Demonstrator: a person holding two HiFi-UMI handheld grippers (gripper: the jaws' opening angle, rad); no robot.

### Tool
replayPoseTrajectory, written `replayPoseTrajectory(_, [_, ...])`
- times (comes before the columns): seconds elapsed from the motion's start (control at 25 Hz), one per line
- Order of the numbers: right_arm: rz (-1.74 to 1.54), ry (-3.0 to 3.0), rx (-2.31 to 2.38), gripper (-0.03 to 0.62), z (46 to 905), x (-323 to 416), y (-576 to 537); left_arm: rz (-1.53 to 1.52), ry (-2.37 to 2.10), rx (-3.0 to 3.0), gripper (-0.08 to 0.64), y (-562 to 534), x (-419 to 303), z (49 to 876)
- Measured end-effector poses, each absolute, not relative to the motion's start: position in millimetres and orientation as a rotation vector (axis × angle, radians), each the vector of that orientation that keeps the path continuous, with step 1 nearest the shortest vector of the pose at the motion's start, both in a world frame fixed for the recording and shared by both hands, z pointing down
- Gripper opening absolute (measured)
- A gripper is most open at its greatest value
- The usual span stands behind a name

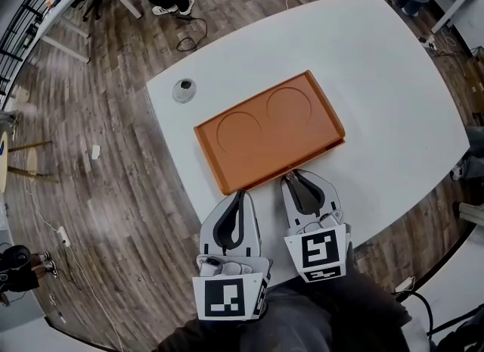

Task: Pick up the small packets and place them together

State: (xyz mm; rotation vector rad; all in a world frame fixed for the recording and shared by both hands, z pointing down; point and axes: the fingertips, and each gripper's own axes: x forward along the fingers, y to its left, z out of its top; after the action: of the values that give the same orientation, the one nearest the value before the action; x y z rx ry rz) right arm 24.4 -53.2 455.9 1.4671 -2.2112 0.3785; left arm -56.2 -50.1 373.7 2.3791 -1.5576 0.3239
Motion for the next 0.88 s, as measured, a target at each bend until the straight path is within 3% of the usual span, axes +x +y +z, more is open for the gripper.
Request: replayPoseTrajectory(0.88, [0.393, -2.213, 1.482, 0.077, 455, 30, -24, 0.333, -1.536, 2.398, -0.005, -26, -51, 372])
